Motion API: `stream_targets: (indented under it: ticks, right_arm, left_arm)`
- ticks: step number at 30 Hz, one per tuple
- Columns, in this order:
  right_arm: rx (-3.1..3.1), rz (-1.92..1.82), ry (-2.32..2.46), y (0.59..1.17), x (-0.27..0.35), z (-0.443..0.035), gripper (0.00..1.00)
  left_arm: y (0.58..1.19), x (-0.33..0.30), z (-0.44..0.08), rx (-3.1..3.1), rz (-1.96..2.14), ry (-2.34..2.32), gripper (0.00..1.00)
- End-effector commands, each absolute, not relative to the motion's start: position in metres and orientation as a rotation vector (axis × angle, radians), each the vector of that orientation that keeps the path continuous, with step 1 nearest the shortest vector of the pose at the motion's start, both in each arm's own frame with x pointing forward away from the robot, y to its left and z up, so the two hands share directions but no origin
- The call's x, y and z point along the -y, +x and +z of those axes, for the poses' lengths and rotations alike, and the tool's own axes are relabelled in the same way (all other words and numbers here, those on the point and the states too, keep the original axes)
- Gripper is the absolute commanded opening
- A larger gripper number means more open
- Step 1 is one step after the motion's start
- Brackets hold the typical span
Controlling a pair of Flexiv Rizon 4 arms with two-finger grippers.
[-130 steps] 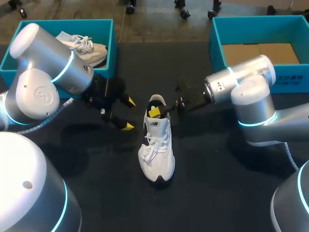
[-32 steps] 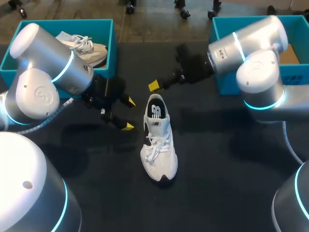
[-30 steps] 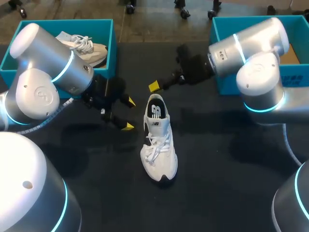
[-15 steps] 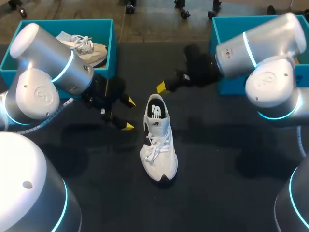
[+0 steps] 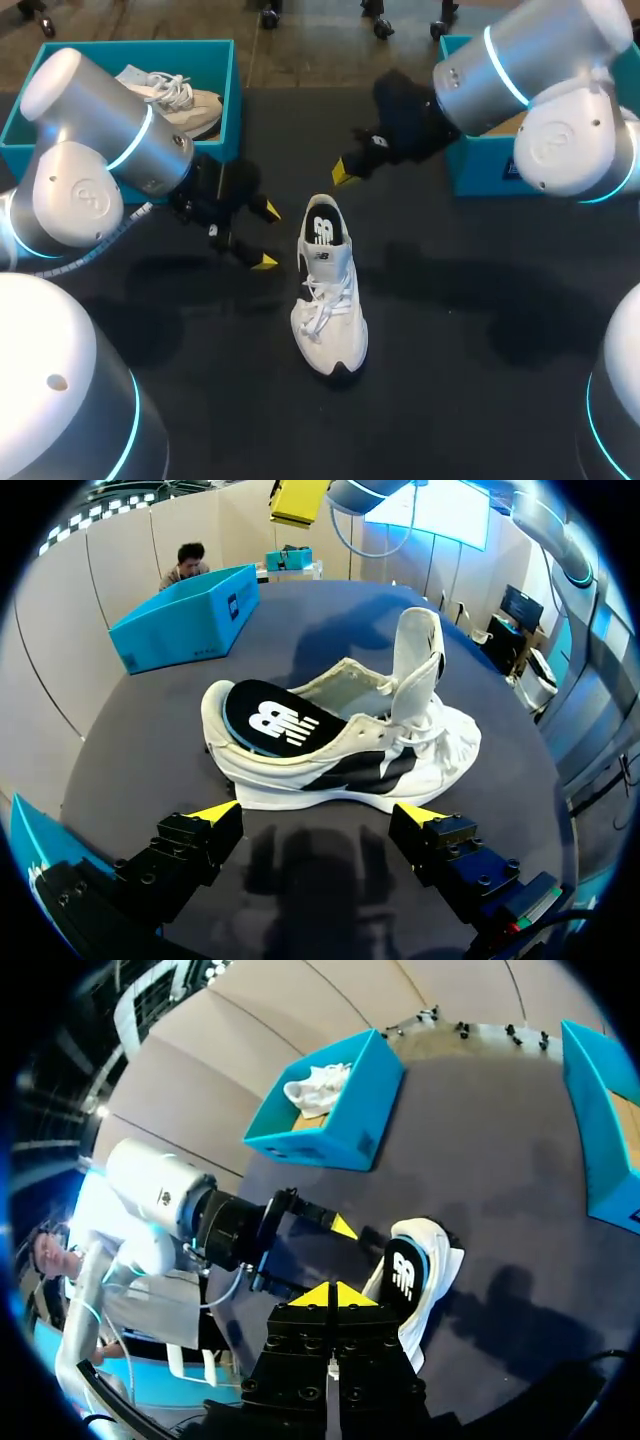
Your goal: Take the shoe out of the shoebox, open the shoe tongue, remove and reinsert the insole, then place the shoe into the shoebox
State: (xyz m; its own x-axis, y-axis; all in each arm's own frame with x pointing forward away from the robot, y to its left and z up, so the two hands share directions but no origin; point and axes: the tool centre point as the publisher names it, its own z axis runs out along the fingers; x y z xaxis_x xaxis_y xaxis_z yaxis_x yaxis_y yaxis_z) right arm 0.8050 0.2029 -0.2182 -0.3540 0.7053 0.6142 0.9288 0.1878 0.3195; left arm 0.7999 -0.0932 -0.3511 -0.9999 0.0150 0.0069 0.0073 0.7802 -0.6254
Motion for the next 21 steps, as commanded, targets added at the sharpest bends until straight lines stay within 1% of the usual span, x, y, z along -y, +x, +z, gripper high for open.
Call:
stream_targets:
  ticks: [1, 10, 13, 21]
  right_arm:
    - [2.204, -0.889, -1.625, 0.804, -0.206, -0.217, 0.0]
    - [2.204, -0.889, -1.625, 0.804, -0.206, -0.217, 0.0]
    - [2.213, -0.928, -1.689, 0.804, -0.201, -0.221, 0.0]
    - [2.242, -0.861, -1.871, 0.805, -0.204, -0.239, 0.0]
  left_arm:
    - [0.8, 0.094, -0.351, 2.955, 1.034, -0.019, 1.0]
    - [0.8, 0.094, -0.351, 2.955, 1.034, -0.019, 1.0]
    - [0.793, 0.083, -0.343, 2.935, 1.047, -0.041, 1.0]
    - [0.793, 0.06, -0.316, 2.968, 1.022, -0.06, 1.0]
